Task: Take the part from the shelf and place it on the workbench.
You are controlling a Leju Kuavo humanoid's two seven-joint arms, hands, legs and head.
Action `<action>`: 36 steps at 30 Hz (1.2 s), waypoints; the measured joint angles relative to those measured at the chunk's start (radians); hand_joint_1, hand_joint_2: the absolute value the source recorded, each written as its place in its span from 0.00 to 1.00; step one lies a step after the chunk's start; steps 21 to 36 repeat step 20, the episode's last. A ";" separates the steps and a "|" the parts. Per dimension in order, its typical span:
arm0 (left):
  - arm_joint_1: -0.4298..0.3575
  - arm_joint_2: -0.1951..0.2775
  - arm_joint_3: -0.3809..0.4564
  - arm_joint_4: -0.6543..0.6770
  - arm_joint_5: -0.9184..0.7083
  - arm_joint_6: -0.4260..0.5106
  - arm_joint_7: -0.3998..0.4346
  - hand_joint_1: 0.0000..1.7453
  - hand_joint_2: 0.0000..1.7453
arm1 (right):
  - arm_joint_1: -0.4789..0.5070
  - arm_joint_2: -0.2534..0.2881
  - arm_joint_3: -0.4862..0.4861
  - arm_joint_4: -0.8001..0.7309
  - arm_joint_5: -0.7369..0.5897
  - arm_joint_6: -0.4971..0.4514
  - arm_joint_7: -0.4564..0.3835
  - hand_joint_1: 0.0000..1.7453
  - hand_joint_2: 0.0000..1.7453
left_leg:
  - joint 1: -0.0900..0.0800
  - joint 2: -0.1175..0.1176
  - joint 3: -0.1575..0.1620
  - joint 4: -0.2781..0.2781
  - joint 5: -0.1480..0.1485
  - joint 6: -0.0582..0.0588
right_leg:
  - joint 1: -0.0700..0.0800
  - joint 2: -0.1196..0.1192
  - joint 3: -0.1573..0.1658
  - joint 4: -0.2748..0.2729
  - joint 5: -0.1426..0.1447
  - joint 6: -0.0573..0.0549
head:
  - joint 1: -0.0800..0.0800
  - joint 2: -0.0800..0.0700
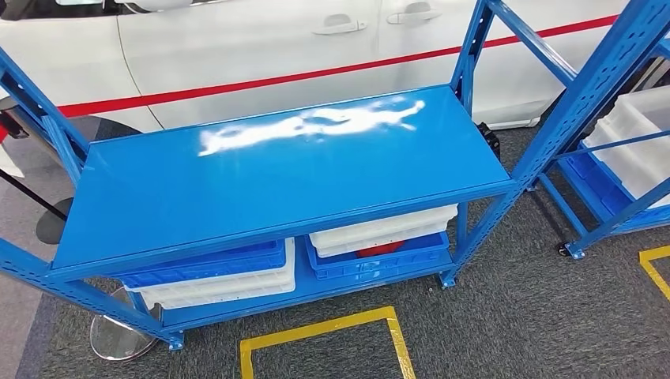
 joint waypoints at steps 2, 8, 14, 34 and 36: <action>0.009 0.004 -0.039 0.000 0.033 0.000 0.012 0.00 0.00 | -0.001 -0.005 0.041 -0.011 -0.038 -0.001 0.001 0.00 0.00 | -0.005 0.000 0.031 -0.072 0.018 0.011 | 0.002 -0.001 0.000 0.001 -0.002 0.010 | 0.001 0.000; 0.028 0.014 -0.159 0.000 0.131 -0.004 0.048 0.00 0.00 | 0.010 -0.028 0.165 -0.028 -0.153 -0.002 0.012 0.00 1.00 | 0.001 0.004 0.042 -0.102 0.033 0.043 | -0.001 0.000 -0.045 0.105 -0.073 0.038 | 0.004 0.000; 0.021 0.025 -0.276 -0.025 0.228 -0.015 0.085 0.00 0.00 | 0.059 -0.049 0.282 -0.024 -0.267 -0.002 0.021 0.00 0.75 | 0.003 0.003 0.042 -0.088 0.022 0.044 | -0.024 -0.002 -0.078 0.157 -0.049 0.072 | 0.005 0.000; 0.015 0.047 -0.386 -0.054 0.317 -0.019 0.118 0.00 0.00 | 0.088 -0.061 0.397 -0.014 -0.370 -0.003 0.029 0.00 0.00 | -0.003 -0.001 0.031 -0.059 -0.002 0.018 | -0.027 0.010 -0.015 0.018 -0.004 0.052 | 0.005 0.000; 0.015 0.047 -0.386 -0.054 0.317 -0.019 0.118 0.00 0.00 | 0.088 -0.061 0.397 -0.014 -0.370 -0.003 0.029 0.00 0.00 | -0.003 -0.001 0.031 -0.059 -0.002 0.018 | -0.027 0.010 -0.015 0.018 -0.004 0.052 | 0.005 0.000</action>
